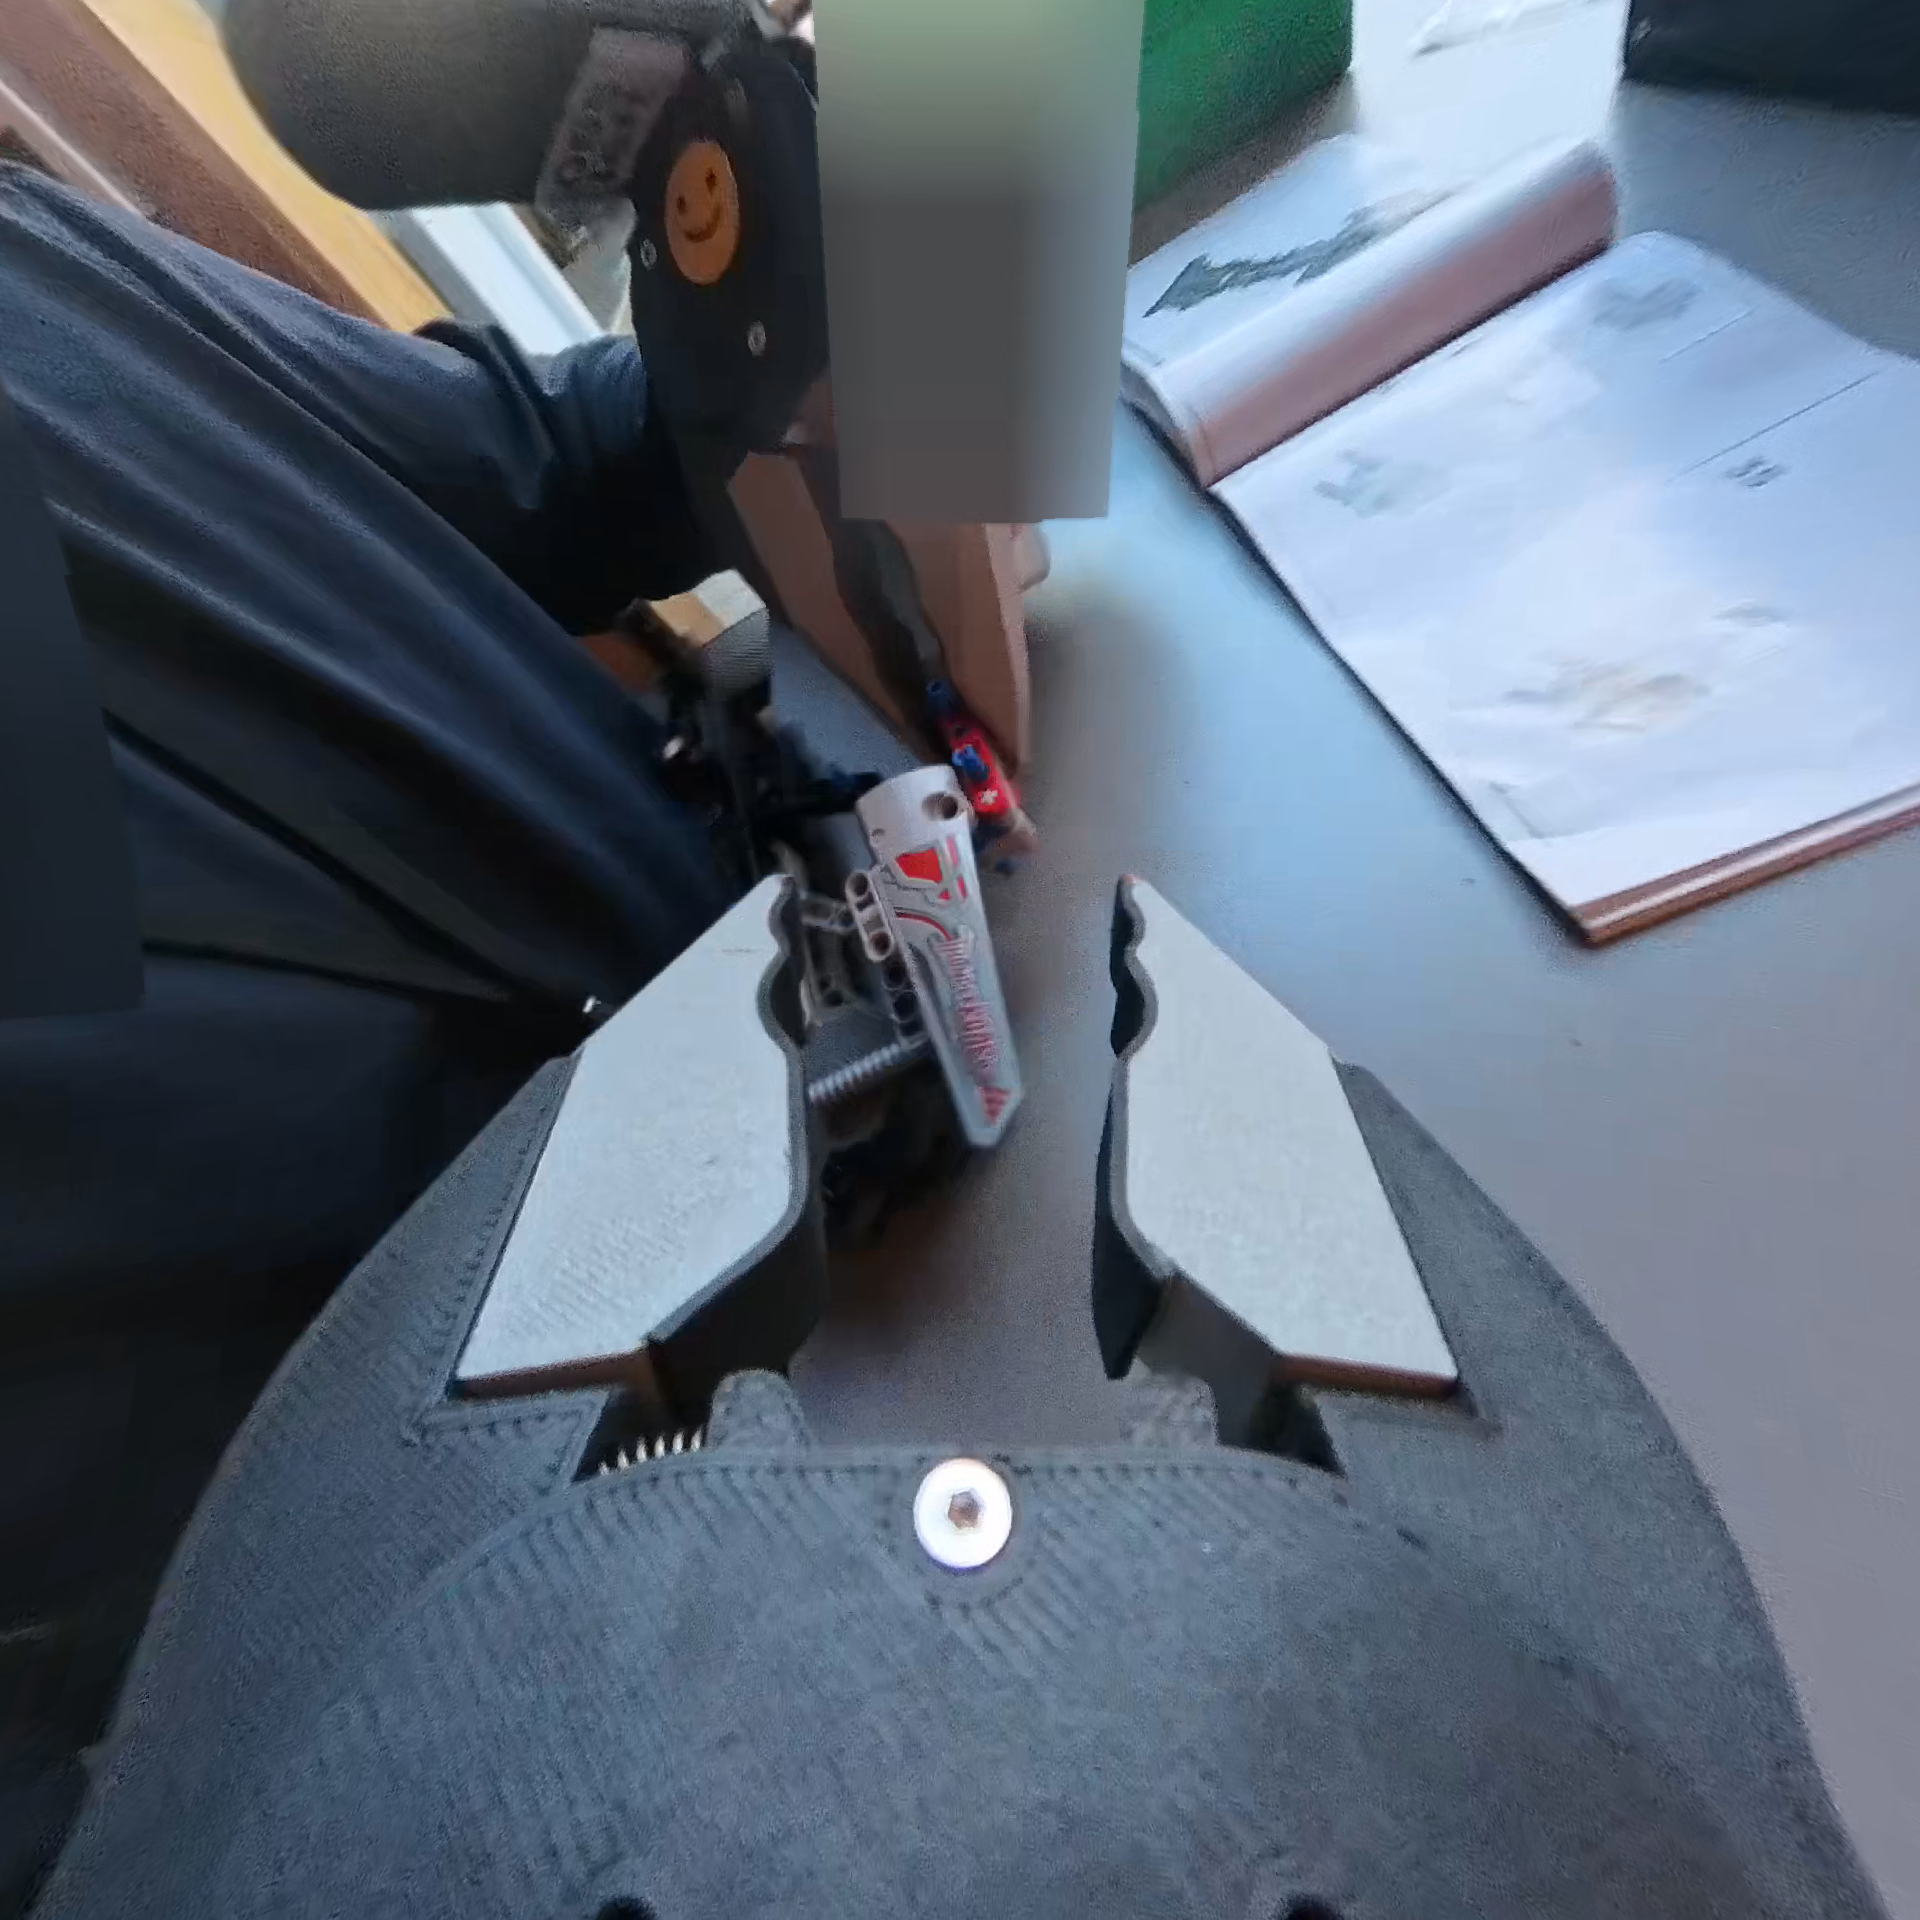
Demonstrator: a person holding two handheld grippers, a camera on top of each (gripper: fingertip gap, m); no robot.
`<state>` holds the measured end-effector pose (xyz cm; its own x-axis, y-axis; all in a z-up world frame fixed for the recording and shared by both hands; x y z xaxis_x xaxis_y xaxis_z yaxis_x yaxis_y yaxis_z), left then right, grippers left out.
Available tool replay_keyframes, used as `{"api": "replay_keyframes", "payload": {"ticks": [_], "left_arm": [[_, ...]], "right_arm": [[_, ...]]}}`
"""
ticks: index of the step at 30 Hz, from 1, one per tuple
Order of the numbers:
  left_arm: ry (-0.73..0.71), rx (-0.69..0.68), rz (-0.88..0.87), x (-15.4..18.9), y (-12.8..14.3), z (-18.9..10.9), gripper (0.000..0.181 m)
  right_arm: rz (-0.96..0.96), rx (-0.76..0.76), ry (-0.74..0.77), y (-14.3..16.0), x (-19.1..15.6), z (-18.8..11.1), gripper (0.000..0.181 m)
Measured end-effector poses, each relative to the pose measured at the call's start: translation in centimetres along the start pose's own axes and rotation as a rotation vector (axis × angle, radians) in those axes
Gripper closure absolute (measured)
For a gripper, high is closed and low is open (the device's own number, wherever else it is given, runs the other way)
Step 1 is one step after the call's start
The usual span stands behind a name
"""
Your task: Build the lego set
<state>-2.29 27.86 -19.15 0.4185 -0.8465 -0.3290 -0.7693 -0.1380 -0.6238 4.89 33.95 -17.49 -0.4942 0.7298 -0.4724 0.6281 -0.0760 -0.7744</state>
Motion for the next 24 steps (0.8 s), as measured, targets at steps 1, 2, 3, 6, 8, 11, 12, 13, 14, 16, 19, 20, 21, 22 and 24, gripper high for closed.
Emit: {"api": "replay_keyframes", "payload": {"ticks": [1, 2, 3, 6, 8, 11, 12, 13, 14, 16, 19, 20, 21, 22, 24], "left_arm": [[-0.020, 0.016, 0.024, -0.4, -0.3, -0.4, 0.174], [-0.032, 0.037, 0.039, -0.8, -0.5, -0.8, 0.175], [-0.039, 0.036, 0.042, -1.2, -0.5, -1.0, 0.174], [-0.160, 0.030, 0.111, -2.6, 0.1, -1.5, 0.174], [-0.245, 0.057, 0.159, -3.3, -0.1, -2.2, 0.175], [-0.359, 0.080, 0.261, -3.5, -0.6, -2.9, 0.175], [-0.396, 0.068, 0.302, -3.5, -0.7, -3.0, 0.175], [-0.428, 0.056, 0.342, -3.5, -0.8, -3.1, 0.176], [-0.455, 0.044, 0.363, -3.5, -0.9, -3.2, 0.176], [-0.508, 0.043, 0.409, -3.2, -1.2, -3.3, 0.176], [-0.599, 0.023, 0.493, -2.7, -1.6, -3.7, 0.176], [-0.619, 0.017, 0.515, -2.5, -1.6, -3.8, 0.176], [-0.628, 0.016, 0.521, -2.2, -1.6, -3.8, 0.175], [-0.624, 0.019, 0.512, -1.9, -1.5, -3.8, 0.175], [-0.603, 0.042, 0.463, -1.3, -1.5, -4.1, 0.174]], "right_arm": [[0.026, -0.030, -0.010, 0.1, 0.1, 0.4, 0.125], [0.047, -0.065, -0.012, 0.2, 0.4, 0.7, 0.128], [0.062, -0.092, -0.020, 0.3, 0.6, 1.0, 0.130], [0.101, -0.118, -0.071, 0.1, 0.6, 1.6, 0.133], [0.094, -0.122, -0.098, -0.2, 0.2, 1.9, 0.134], [0.048, -0.064, -0.077, -1.9, 0.0, 2.0, 0.127], [0.035, -0.043, -0.076, -2.5, -0.2, 1.9, 0.129], [0.023, -0.027, -0.073, -3.0, -0.4, 1.9, 0.134], [0.015, -0.019, -0.065, -3.4, -0.5, 1.9, 0.142], [-0.002, -0.034, -0.039, -3.6, -0.7, 2.2, 0.158], [-0.030, -0.053, 0.026, -3.5, -0.6, 3.0, 0.156], [-0.051, -0.058, 0.042, -3.4, -0.8, 3.2, 0.156], [-0.084, -0.061, 0.066, -3.4, -1.0, 3.3, 0.156], [-0.122, -0.063, 0.098, -3.4, -1.2, 3.4, 0.157], [-0.197, -0.059, 0.166, -3.3, -1.6, 3.8, 0.157]]}}
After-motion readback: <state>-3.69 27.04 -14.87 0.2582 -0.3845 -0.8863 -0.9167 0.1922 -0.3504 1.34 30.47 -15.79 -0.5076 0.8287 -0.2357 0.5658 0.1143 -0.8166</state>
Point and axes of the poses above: each gripper's, where its closed fingertips meet, z out along the fingers, y out of its underside, x = y × z across the jaws, the point moved 3 cm from there along -z, back along the fingers, and after that the axes turned 4 degrees about -x, right-handed, at the moved point
